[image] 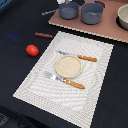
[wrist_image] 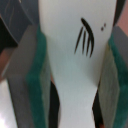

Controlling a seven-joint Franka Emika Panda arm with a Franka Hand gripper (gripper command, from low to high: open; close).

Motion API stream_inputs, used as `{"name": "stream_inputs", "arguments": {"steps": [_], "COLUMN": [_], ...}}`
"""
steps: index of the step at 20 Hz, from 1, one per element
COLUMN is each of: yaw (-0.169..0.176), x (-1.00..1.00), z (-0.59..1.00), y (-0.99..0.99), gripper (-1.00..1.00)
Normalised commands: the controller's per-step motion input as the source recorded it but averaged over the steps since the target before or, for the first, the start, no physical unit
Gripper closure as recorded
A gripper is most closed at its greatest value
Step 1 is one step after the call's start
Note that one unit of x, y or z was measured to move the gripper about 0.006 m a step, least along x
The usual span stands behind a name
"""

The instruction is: Place the fish, sausage, and tomato into the frying pan.

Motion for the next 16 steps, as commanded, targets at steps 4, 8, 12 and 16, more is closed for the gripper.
{"name": "stream_inputs", "arguments": {"steps": [4, 8, 12, 16], "yaw": [0.002, 0.000, 0.000, -0.001], "x": [0.04, 0.01, 0.00, -0.01], "z": [-0.10, 0.10, 0.06, 0.35], "y": [0.56, 0.35, 0.07, -0.24], "gripper": [-1.00, -1.00, -1.00, -1.00]}}
